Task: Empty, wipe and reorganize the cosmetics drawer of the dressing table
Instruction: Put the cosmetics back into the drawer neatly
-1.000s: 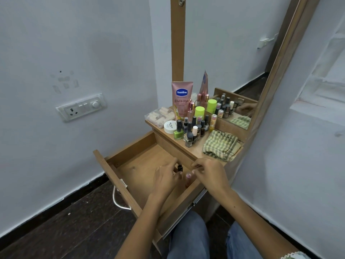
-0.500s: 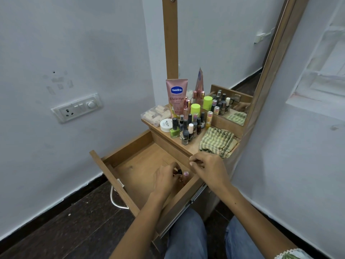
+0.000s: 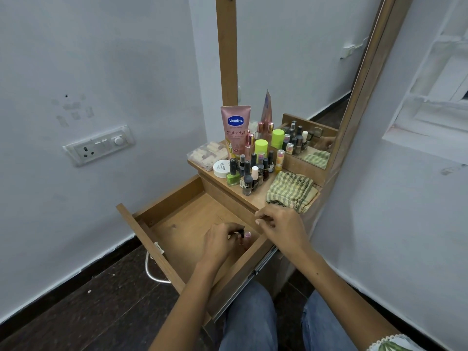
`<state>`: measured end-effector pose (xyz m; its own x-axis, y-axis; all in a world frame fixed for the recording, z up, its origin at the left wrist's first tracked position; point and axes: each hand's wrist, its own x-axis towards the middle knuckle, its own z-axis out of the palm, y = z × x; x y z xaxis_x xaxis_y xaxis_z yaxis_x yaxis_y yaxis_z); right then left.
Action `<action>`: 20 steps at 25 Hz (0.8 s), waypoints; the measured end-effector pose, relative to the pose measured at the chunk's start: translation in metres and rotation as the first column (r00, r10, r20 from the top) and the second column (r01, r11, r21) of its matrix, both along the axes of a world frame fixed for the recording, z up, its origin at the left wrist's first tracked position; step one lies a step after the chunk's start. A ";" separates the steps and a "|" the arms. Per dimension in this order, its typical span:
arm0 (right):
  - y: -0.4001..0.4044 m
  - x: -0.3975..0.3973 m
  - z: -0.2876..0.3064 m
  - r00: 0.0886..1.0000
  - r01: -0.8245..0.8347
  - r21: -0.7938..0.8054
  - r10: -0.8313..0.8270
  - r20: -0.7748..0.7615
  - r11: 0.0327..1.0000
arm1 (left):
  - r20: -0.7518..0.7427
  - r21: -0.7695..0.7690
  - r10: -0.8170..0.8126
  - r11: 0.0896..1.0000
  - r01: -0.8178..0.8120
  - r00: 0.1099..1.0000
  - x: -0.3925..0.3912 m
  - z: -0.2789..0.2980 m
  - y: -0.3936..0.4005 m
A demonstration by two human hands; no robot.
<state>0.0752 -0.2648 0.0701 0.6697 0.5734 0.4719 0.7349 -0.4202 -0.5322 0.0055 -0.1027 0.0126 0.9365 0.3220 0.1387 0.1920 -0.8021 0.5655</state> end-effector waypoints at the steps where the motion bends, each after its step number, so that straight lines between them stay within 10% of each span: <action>1: 0.000 0.000 0.000 1.000 -0.002 -0.004 0.002 0.004 1.000 | 0.006 -0.017 -0.014 1.000 0.014 1.000 0.000 0.000 0.000; 20: -0.001 0.010 0.004 0.995 0.056 -0.027 -0.053 0.089 0.998 | 0.150 -0.146 0.098 0.986 -0.076 0.984 -0.006 0.011 -0.001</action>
<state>0.0855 -0.2662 0.0744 0.6567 0.5517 0.5141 0.7541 -0.4754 -0.4531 -0.0004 -0.1036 0.0234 0.8745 0.4277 0.2288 0.1585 -0.6978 0.6985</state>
